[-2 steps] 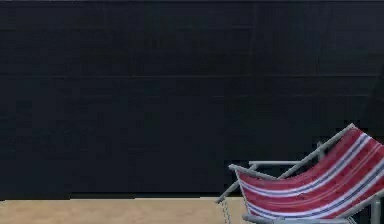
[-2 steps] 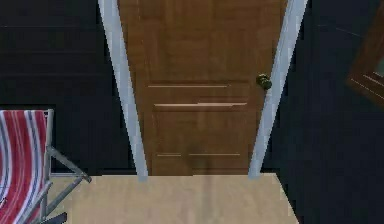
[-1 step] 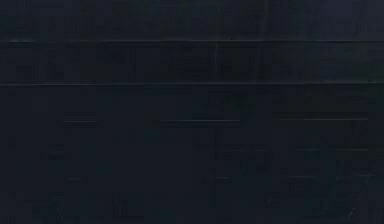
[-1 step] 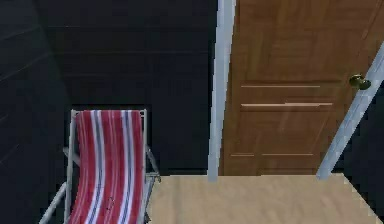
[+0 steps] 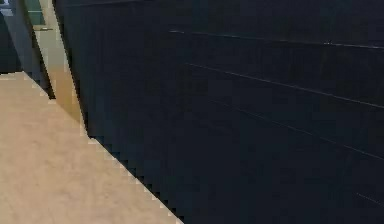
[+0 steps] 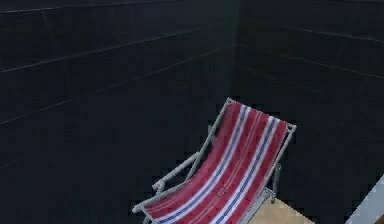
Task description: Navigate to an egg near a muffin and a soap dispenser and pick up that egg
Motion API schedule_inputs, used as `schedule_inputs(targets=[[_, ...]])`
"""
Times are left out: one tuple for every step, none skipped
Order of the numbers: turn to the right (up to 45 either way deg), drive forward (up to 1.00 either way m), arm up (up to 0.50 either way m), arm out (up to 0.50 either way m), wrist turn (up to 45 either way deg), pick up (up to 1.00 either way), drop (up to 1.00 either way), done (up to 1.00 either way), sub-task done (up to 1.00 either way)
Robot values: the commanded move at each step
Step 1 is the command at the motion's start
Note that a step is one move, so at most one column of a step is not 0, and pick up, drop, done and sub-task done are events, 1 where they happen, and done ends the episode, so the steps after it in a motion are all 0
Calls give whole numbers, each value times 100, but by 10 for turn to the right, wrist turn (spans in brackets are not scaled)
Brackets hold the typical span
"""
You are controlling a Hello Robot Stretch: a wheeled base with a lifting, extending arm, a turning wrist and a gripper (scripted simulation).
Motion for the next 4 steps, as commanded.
schedule_inputs(targets=[[-450,0,0,0,0,0,0,0,0],[0,100,0,0,0,0,0,0,0],[0,100,0,0,0,0,0,0,0],[0,85,0,0,0,0,0,0,0]])
